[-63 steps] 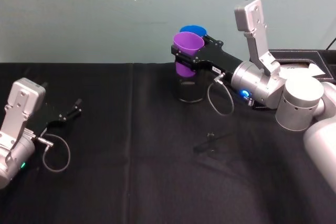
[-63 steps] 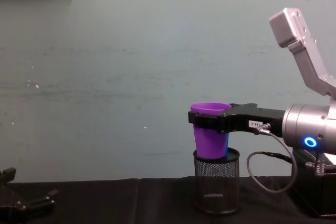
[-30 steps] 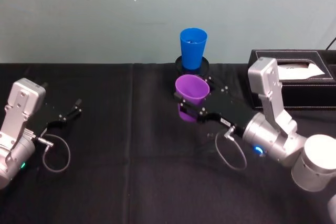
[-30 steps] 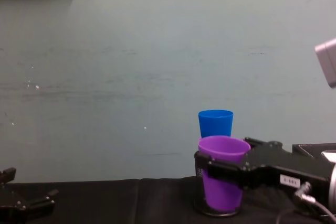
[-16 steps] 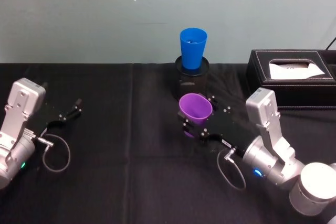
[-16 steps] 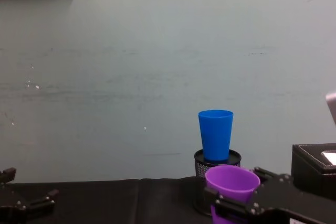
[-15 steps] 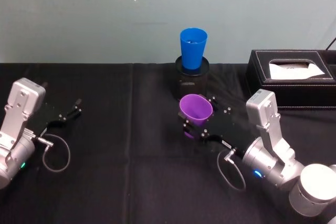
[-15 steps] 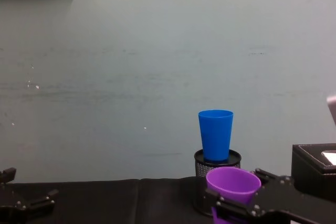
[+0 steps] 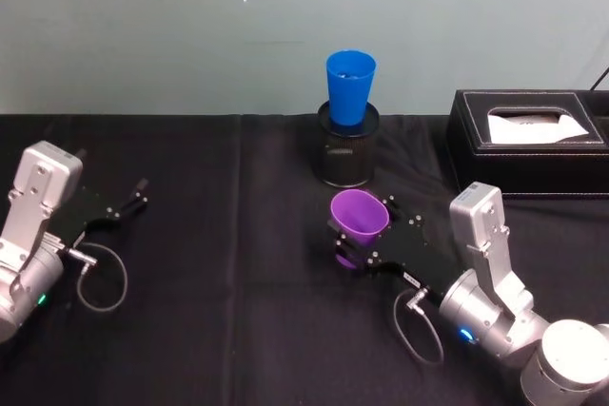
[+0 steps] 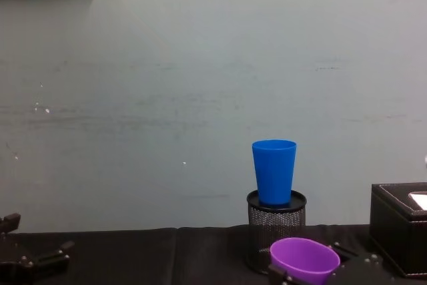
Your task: Pick up one cup with a gripper and tap it against the other cup.
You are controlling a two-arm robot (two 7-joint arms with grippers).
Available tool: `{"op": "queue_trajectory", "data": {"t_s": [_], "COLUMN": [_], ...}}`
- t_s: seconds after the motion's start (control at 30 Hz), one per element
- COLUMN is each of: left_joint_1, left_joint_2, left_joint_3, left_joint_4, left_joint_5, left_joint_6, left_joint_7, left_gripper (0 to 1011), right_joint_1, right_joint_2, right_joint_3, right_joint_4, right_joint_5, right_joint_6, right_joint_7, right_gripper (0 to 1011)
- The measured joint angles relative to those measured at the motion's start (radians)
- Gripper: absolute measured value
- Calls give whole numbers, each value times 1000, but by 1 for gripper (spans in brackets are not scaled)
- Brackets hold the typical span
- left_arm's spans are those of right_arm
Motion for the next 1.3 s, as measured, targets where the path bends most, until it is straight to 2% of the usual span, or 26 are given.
{"op": "queue_trajectory", "data": {"t_s": [0.33, 0.6, 0.93, 1.3], "left_joint_1": [0, 0, 0, 0], "left_joint_2": [0, 0, 0, 0], "left_joint_3": [0, 0, 0, 0], "left_joint_4": [0, 0, 0, 0], "left_joint_5": [0, 0, 0, 0], "left_joint_6": [0, 0, 0, 0], "left_joint_7": [0, 0, 0, 0], "left_gripper": [1000, 1000, 1000, 1000], "right_joint_1": [-12, -9, -9, -9], "right_joint_2": [-14, -23, -22, -22], "right_joint_3": [11, 11, 10, 10], "right_joint_4": [13, 33, 32, 30], "right_joint_5": [-3, -24, -24, -23], "right_joint_6": [0, -2, -2, -2], "right_joint_7": [2, -2, -3, -3], "right_gripper": [732, 733, 733, 985]}}
